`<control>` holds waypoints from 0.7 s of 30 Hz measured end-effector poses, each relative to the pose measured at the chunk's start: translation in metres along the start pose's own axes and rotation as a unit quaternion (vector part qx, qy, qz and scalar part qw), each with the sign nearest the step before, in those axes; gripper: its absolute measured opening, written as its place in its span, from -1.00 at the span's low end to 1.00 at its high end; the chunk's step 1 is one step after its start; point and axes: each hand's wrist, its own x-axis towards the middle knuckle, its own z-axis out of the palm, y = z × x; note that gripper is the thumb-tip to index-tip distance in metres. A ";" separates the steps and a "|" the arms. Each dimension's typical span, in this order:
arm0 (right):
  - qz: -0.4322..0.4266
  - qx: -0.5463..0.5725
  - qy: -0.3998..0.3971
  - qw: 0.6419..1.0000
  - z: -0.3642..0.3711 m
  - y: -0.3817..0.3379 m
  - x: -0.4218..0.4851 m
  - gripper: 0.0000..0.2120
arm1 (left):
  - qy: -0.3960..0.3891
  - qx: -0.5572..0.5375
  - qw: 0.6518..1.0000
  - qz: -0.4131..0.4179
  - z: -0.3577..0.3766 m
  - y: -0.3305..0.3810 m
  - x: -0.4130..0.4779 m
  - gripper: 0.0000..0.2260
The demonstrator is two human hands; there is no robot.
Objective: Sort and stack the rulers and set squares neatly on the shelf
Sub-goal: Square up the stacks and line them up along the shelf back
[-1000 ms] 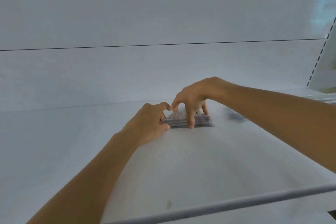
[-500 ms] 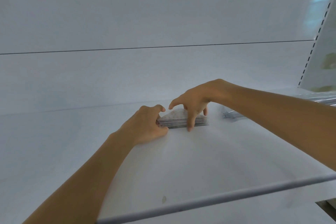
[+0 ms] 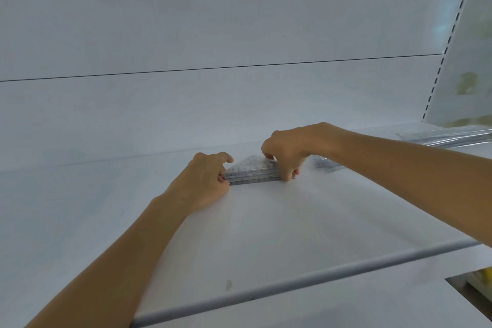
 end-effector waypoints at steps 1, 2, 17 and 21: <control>-0.001 -0.007 -0.004 1.000 -0.001 -0.001 0.001 -0.63 | -0.005 0.003 1.000 0.002 -0.001 0.000 0.000 -0.62; -0.001 -0.010 -0.010 1.000 -0.002 -0.001 0.001 -0.59 | -0.012 0.005 1.000 0.001 -0.002 0.001 0.000 -0.61; -0.039 0.041 -0.051 0.997 -0.026 -0.024 0.023 -0.25 | -0.010 0.021 0.999 0.032 -0.006 0.000 -0.001 -0.55; -0.039 0.046 -0.047 0.997 -0.026 -0.022 0.024 -0.24 | -0.001 0.018 0.999 0.038 -0.003 -0.001 0.001 -0.62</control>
